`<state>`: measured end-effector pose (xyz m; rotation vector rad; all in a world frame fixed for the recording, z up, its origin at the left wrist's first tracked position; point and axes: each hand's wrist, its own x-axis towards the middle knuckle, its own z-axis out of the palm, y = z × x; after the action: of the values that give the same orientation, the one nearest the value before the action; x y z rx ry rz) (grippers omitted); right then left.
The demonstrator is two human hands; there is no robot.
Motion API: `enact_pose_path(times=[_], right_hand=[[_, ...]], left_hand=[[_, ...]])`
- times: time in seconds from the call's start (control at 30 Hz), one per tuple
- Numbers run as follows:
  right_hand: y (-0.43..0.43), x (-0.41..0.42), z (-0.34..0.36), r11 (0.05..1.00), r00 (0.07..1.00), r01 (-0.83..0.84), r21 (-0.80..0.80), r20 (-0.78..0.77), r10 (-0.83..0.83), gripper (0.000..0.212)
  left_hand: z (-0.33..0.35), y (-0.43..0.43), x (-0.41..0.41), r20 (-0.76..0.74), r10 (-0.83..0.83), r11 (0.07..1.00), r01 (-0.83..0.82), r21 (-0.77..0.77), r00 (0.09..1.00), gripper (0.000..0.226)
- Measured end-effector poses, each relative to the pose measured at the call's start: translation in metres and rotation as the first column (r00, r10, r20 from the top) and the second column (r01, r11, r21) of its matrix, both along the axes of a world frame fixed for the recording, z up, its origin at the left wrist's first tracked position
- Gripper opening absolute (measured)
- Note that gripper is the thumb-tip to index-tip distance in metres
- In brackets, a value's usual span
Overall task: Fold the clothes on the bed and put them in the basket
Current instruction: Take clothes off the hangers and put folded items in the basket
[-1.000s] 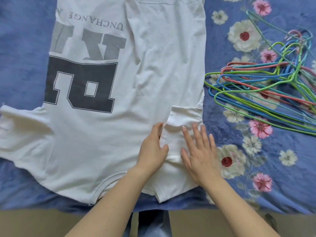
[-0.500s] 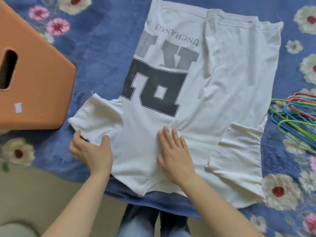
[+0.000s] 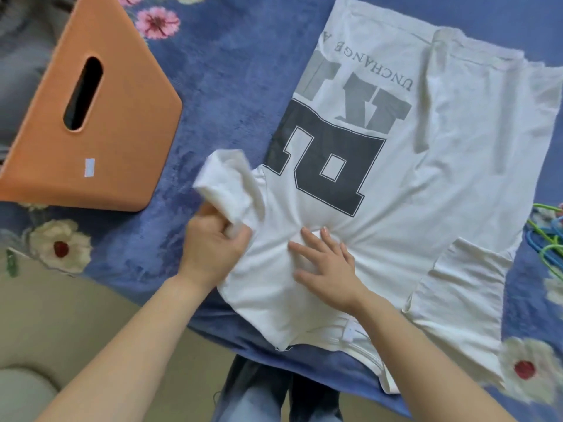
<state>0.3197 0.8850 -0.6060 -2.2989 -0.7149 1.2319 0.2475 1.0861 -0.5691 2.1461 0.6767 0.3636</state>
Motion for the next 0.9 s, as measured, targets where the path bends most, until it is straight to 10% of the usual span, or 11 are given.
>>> enact_pose_path(times=[0.1, 0.2, 0.23, 0.47, 0.9], right_hand=[[0.005, 0.004, 0.004, 0.834, 0.845, 0.519, 0.186, -0.258, -0.468, 0.031], [-0.007, 0.005, 0.008, 0.337, 0.376, 0.925, 0.175, -0.315, -0.871, 0.027], [-0.011, 0.002, 0.008, 0.307, 0.348, 0.931, 0.196, -0.230, -0.909, 0.023], [-0.062, -0.033, 0.000, 0.939, 0.866, 0.279, 0.203, 0.370, -0.337, 0.053], [-0.260, -0.072, 0.015, 0.901, 0.819, -0.131, -0.414, 0.467, 0.334, 0.109]], left_hand=[[-0.025, -0.009, -0.006, -0.094, -0.669, 0.701, 0.668, 0.250, 0.737, 0.027], [-0.044, -0.012, -0.017, -0.422, -0.765, 0.439, 0.873, 0.213, 0.488, 0.023], [-0.042, -0.012, -0.020, -0.458, -0.752, 0.433, 0.879, 0.200, 0.474, 0.020], [-0.057, -0.014, -0.003, -0.653, -0.558, 0.448, 0.849, 0.281, 0.511, 0.063], [-0.046, 0.001, -0.063, -0.705, -0.684, 0.005, 0.967, 0.255, 0.189, 0.088]])
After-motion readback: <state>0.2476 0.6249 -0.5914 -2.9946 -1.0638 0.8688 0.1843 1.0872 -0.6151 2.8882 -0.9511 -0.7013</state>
